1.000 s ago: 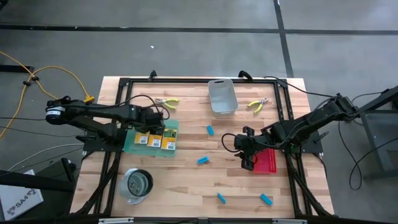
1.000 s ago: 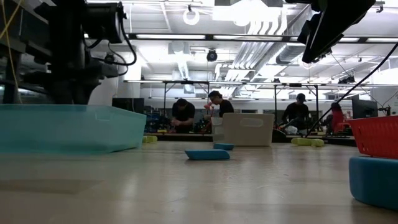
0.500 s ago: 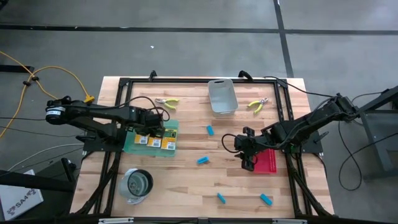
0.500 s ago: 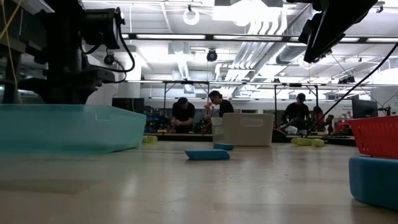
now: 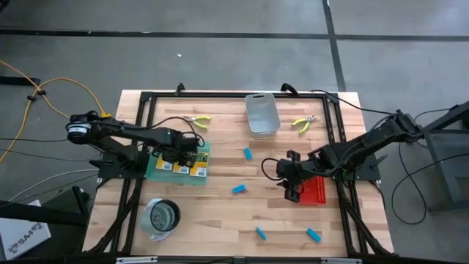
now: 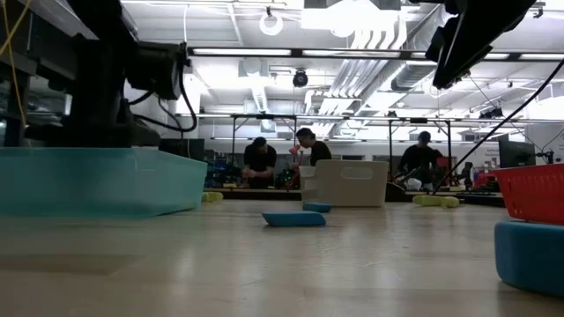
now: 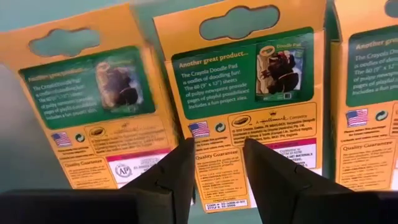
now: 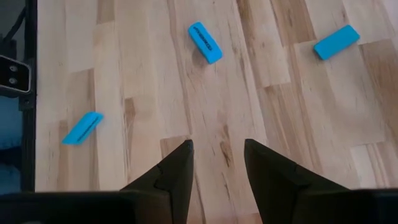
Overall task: Pick & Place School Supplies
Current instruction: Put the green puncher into the gray bin
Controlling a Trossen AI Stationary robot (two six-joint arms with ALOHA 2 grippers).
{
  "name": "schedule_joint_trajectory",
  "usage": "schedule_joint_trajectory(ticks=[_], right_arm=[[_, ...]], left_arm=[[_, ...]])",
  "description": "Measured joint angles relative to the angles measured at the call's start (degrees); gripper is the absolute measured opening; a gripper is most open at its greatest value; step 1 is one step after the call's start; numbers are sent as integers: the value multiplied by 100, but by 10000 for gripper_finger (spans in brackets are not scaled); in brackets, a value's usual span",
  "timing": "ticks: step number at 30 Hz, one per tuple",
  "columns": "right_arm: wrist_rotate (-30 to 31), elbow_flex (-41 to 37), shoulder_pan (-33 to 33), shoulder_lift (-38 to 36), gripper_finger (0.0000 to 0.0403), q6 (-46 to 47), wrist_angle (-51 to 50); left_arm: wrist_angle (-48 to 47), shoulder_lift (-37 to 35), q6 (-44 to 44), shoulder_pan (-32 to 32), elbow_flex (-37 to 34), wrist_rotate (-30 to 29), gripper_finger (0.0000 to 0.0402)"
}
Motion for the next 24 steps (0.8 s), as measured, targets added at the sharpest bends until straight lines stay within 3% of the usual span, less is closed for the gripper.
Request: schedule_joint_trajectory(ticks=[5,18,24], right_arm=[[-13,0,39,0,135,15,9],[70,0,23,2,135,161,22],[69,0,-25,201,135,87,73]], left_arm=[[-29,-101,263,93,97,-2,135],[541,-1368,1270,-72,534,-642,135],[1513,-1532,1986,-368,537,-761,135]])
